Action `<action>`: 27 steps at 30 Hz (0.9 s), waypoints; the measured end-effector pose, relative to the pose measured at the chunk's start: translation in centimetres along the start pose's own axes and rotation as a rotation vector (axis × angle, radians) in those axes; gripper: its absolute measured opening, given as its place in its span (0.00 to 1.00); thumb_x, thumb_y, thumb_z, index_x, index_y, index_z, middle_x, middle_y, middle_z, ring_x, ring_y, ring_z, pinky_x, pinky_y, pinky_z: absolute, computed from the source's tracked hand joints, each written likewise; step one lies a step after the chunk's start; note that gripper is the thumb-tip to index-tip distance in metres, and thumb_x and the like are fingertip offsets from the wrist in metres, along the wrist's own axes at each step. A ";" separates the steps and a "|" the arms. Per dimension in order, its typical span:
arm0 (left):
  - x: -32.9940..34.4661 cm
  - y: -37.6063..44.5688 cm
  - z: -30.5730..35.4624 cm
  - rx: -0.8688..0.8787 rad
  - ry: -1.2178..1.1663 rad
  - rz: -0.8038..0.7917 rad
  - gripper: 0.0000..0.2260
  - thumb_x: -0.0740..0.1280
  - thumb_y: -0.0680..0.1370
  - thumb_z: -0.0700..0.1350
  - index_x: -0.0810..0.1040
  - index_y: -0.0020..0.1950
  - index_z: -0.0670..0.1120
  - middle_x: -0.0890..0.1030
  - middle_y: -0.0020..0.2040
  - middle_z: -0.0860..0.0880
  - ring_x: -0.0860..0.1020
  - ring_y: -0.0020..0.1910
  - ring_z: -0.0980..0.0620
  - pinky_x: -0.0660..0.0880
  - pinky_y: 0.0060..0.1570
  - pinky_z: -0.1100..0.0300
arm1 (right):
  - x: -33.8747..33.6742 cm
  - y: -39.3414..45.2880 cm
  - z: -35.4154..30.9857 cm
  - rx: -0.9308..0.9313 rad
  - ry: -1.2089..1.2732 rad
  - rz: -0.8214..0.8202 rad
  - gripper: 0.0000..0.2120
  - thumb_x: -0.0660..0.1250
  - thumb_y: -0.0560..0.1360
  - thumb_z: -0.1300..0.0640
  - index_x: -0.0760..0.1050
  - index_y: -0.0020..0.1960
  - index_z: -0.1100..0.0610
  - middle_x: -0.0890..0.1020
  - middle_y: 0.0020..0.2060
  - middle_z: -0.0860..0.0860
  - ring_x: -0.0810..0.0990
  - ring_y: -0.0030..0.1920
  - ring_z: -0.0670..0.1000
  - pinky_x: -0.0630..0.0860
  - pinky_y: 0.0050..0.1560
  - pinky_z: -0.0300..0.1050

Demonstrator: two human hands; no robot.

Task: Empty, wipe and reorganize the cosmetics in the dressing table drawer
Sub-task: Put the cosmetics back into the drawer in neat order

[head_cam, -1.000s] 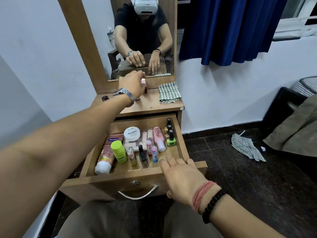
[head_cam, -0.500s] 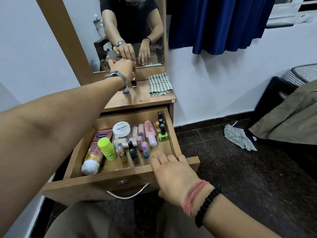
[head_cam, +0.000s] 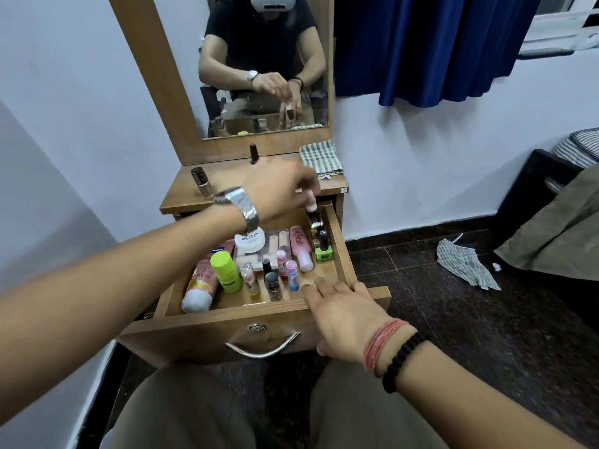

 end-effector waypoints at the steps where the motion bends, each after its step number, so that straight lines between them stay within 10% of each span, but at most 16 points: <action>1: 0.7 -1.1 0.7 0.016 -0.015 -0.040 0.05 0.66 0.75 0.51 0.80 0.49 0.54 0.81 0.46 0.57 0.77 0.45 0.56 0.70 0.46 0.58 | 0.0 0.0 0.0 -0.001 0.000 -0.002 0.39 0.70 0.73 0.54 0.51 0.76 0.55 0.59 0.74 0.58 0.63 0.71 0.59 0.59 0.67 0.57; 27: 9.5 -6.0 2.0 0.094 0.100 -0.217 0.05 0.66 0.73 0.47 0.79 0.48 0.53 0.80 0.50 0.56 0.75 0.55 0.54 0.60 0.62 0.59 | -0.4 -0.1 -0.1 0.008 0.016 -0.007 0.38 0.70 0.72 0.51 0.54 0.75 0.55 0.63 0.71 0.55 0.63 0.71 0.57 0.58 0.69 0.56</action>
Point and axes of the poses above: each hand's wrist, its own y-axis towards the middle knuckle, its own x-axis out of the palm, z = x × y, the point moved 6 cm from there along y, towards the middle knuckle
